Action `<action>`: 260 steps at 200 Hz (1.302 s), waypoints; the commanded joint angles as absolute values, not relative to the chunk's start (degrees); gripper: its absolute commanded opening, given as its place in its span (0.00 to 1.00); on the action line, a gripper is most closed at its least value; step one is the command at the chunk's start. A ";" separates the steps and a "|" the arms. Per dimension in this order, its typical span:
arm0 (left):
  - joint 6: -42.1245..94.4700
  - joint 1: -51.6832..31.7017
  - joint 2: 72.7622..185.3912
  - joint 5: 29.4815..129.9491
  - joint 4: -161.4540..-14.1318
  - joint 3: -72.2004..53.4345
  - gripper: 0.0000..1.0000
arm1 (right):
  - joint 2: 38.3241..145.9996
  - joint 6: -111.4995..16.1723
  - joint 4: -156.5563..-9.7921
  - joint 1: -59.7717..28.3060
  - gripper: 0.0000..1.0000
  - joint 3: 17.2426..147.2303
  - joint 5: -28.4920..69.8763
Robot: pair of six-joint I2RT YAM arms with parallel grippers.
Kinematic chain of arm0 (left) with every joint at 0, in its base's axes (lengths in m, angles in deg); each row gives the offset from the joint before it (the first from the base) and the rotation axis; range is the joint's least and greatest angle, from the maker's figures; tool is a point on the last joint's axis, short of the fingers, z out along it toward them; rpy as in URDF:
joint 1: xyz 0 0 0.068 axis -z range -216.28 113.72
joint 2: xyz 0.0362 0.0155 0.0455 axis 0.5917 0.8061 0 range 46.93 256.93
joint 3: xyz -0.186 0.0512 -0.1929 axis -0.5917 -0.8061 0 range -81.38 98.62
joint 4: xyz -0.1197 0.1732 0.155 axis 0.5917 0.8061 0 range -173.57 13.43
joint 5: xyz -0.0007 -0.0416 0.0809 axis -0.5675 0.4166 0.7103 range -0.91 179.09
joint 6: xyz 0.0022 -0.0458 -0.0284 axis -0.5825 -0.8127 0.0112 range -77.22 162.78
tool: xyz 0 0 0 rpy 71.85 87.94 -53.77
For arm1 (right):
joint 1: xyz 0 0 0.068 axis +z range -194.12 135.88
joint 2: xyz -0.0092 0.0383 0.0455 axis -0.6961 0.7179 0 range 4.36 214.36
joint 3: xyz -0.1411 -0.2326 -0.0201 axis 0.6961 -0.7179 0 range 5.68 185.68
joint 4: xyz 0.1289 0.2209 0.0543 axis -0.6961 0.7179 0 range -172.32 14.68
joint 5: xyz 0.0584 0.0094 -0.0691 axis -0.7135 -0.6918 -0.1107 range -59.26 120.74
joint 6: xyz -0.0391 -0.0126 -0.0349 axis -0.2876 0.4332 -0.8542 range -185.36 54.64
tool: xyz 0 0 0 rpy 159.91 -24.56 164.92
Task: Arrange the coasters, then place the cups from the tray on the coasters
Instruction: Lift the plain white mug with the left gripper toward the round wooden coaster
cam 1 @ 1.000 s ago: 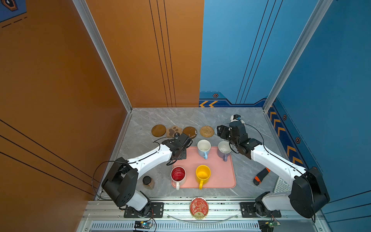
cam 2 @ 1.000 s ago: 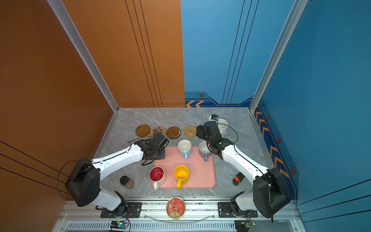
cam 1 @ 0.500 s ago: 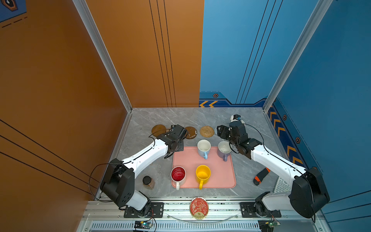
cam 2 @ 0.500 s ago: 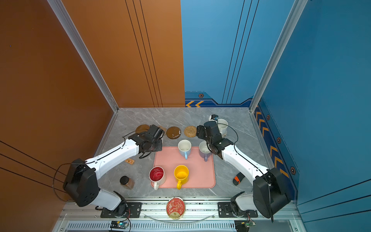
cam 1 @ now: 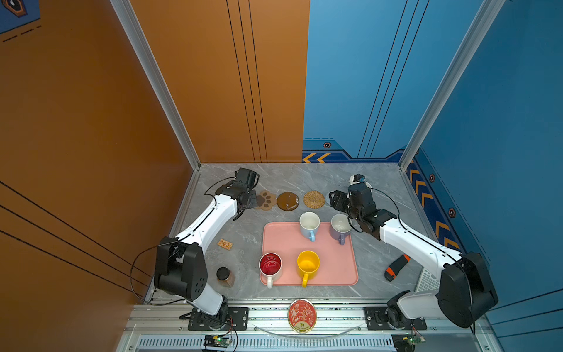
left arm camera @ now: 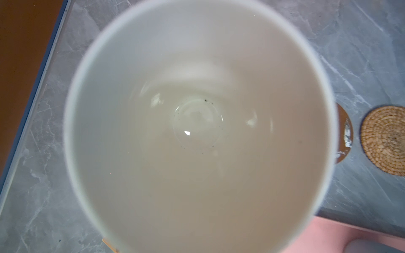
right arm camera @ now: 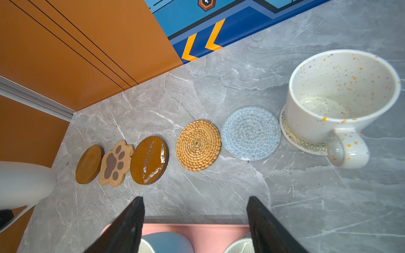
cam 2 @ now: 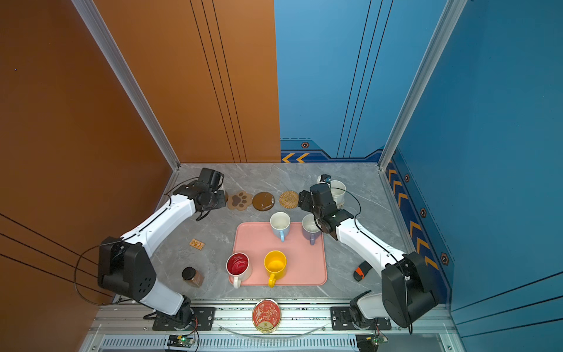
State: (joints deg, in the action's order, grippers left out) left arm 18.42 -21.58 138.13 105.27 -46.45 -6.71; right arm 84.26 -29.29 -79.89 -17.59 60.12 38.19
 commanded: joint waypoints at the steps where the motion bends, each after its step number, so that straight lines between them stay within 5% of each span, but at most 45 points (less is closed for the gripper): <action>1: 21.01 -23.16 139.86 104.28 -48.31 -3.61 0.00 | 84.90 -28.98 -79.78 -18.10 0.72 60.55 37.27; 260: 21.36 -29.64 153.23 100.63 -54.63 1.24 0.00 | 85.66 -30.05 -79.91 -18.62 0.73 61.02 35.75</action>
